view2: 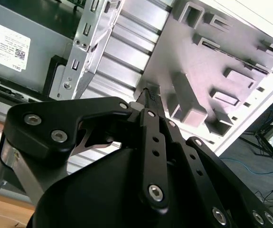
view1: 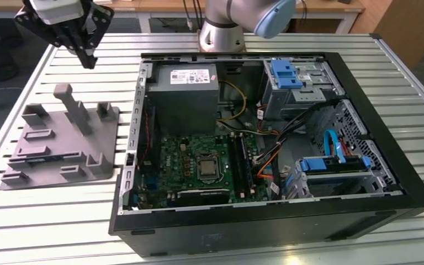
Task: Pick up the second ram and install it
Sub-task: 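Reach for the second ram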
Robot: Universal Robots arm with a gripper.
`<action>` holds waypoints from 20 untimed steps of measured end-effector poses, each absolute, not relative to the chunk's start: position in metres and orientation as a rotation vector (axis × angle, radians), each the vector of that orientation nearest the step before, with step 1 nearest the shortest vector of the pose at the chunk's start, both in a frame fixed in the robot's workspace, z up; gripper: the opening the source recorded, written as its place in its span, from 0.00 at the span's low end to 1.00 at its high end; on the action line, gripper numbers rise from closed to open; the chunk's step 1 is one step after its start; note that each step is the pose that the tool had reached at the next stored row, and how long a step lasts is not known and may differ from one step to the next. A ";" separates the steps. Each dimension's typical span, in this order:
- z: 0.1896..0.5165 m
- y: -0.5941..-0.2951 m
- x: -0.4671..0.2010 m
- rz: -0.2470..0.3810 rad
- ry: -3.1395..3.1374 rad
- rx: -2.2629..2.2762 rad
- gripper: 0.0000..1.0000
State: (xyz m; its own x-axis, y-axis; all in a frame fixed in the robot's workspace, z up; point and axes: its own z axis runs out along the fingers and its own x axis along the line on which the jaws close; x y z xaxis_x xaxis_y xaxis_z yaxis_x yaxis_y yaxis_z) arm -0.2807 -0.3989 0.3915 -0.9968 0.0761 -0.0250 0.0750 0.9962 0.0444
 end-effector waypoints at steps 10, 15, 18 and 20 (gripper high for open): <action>0.391 -0.399 -0.310 0.068 3.112 0.118 0.10; 0.388 -0.399 -0.327 0.068 3.112 0.118 0.10; 0.387 -0.399 -0.336 0.068 3.112 0.118 0.10; 0.386 -0.399 -0.341 0.068 3.112 0.118 0.10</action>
